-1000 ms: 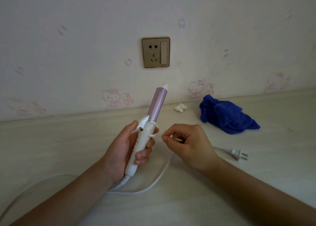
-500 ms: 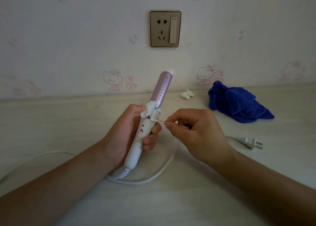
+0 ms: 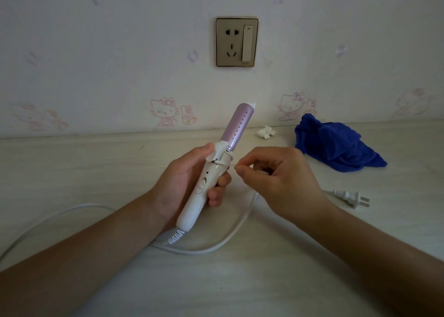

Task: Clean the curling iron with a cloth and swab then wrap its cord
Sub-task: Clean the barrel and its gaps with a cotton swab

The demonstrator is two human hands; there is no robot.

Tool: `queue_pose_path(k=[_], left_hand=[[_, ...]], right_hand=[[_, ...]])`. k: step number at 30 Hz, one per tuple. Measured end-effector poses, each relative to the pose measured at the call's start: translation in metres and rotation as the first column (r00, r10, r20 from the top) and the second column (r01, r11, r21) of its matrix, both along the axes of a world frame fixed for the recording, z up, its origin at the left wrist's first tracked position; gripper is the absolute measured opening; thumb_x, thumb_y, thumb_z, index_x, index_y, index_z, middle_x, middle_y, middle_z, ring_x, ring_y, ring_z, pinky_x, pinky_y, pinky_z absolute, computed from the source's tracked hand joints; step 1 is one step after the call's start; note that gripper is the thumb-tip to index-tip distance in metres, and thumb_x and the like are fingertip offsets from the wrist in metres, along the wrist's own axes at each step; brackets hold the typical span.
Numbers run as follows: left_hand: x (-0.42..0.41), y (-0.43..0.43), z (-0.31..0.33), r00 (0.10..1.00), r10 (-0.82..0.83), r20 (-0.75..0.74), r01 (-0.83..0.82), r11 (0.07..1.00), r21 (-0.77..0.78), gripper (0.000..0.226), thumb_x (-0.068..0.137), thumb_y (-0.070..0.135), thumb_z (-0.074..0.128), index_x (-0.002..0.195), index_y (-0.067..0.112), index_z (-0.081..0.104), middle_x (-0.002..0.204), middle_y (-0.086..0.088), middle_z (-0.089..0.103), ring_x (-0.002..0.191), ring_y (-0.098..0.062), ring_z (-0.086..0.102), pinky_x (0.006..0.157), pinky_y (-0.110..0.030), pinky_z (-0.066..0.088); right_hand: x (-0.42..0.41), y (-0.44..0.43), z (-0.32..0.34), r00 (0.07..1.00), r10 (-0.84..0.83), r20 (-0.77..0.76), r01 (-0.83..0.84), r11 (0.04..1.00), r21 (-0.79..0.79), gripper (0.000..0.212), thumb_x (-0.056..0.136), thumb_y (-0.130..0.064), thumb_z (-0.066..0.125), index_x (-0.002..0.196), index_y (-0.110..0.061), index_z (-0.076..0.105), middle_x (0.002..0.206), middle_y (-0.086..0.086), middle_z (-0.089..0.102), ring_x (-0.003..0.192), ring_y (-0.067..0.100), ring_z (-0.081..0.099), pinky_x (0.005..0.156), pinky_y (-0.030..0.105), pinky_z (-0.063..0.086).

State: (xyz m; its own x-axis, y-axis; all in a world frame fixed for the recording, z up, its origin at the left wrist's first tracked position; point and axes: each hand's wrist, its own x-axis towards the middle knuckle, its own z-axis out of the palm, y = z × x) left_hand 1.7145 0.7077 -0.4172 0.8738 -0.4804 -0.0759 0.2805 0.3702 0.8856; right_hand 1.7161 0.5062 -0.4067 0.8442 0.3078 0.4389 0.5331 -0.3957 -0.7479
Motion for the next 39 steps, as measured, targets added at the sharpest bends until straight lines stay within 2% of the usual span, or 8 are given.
queue_pose_path(k=[3,9,13,20,25,29,32,39], left_hand=[[-0.001,0.000,-0.002,1.000,0.023,0.012,-0.023,1.000,-0.009,0.042,0.095,0.047,0.054,0.109,0.007,0.056,0.076,-0.011,0.052,0.049,-0.017,0.047,0.049,-0.029,0.044],[-0.002,0.000,0.001,1.000,0.009,0.025,-0.010,1.000,0.027,0.041,0.094,0.048,0.056,0.100,0.008,0.060,0.071,-0.009,0.053,0.046,-0.016,0.045,0.047,-0.027,0.041],[-0.005,-0.005,0.000,0.995,0.079,0.057,-0.083,0.994,0.065,0.042,0.089,0.048,0.064,0.100,0.007,0.062,0.074,-0.011,0.053,0.049,-0.019,0.045,0.049,-0.029,0.041],[-0.008,-0.012,-0.005,0.970,0.219,0.103,-0.232,0.964,0.134,0.040,0.089,0.050,0.064,0.090,0.010,0.063,0.069,-0.005,0.058,0.049,-0.016,0.046,0.046,-0.024,0.041],[-0.007,-0.011,-0.004,0.970,0.229,0.083,-0.237,0.966,0.099,0.042,0.088,0.050,0.062,0.099,0.009,0.058,0.072,-0.009,0.053,0.046,-0.018,0.044,0.046,-0.026,0.038],[-0.006,-0.010,-0.002,0.977,0.208,0.055,-0.211,0.977,0.044,0.044,0.092,0.051,0.053,0.089,0.009,0.065,0.068,-0.010,0.051,0.045,-0.019,0.044,0.046,-0.026,0.037],[-0.008,-0.013,-0.003,0.970,0.228,0.082,-0.232,0.971,0.053,0.041,0.088,0.051,0.058,0.088,0.012,0.070,0.062,-0.009,0.056,0.043,-0.020,0.048,0.043,-0.026,0.041],[-0.009,-0.014,-0.003,0.965,0.245,0.090,-0.252,0.964,0.085,0.043,0.089,0.052,0.057,0.094,0.009,0.063,0.066,-0.011,0.053,0.044,-0.020,0.046,0.043,-0.025,0.039]], right_hand=[[-0.003,0.003,0.000,1.000,0.022,-0.009,-0.022,1.000,-0.015,0.014,0.092,-0.017,0.072,0.082,-0.025,0.078,0.055,0.010,0.059,0.050,0.027,0.049,0.048,0.035,0.042],[-0.009,0.007,0.003,0.999,0.026,-0.021,-0.027,1.000,-0.011,0.018,0.092,-0.014,0.071,0.081,-0.027,0.077,0.053,0.008,0.056,0.047,0.024,0.046,0.048,0.036,0.042],[-0.010,0.006,0.008,0.999,-0.025,-0.038,0.024,1.000,-0.018,0.023,0.089,-0.015,0.073,0.071,-0.029,0.073,0.051,0.004,0.054,0.043,0.008,0.039,0.046,0.030,0.040],[-0.012,0.014,0.009,0.993,-0.087,-0.080,0.078,0.991,-0.112,0.026,0.091,-0.022,0.069,0.069,-0.036,0.068,0.048,-0.013,0.053,0.043,0.006,0.044,0.044,0.017,0.038],[-0.005,0.005,0.010,0.994,-0.082,-0.069,0.077,0.994,-0.072,0.019,0.090,-0.020,0.071,0.072,-0.027,0.073,0.050,-0.005,0.055,0.044,0.005,0.045,0.048,0.025,0.044],[-0.010,0.007,0.004,0.998,0.050,-0.032,-0.051,0.998,-0.037,0.016,0.093,-0.016,0.072,0.082,-0.025,0.077,0.052,0.000,0.054,0.045,0.008,0.042,0.048,0.022,0.038],[-0.015,0.009,0.002,0.987,0.160,-0.012,-0.160,0.986,-0.042,0.020,0.092,-0.010,0.073,0.080,-0.025,0.077,0.051,-0.012,0.053,0.047,0.011,0.040,0.051,0.021,0.036],[-0.005,0.003,0.003,0.999,0.030,0.031,-0.029,0.999,-0.042,0.016,0.091,-0.011,0.072,0.080,-0.023,0.075,0.053,0.003,0.055,0.045,0.011,0.044,0.047,0.020,0.039]])
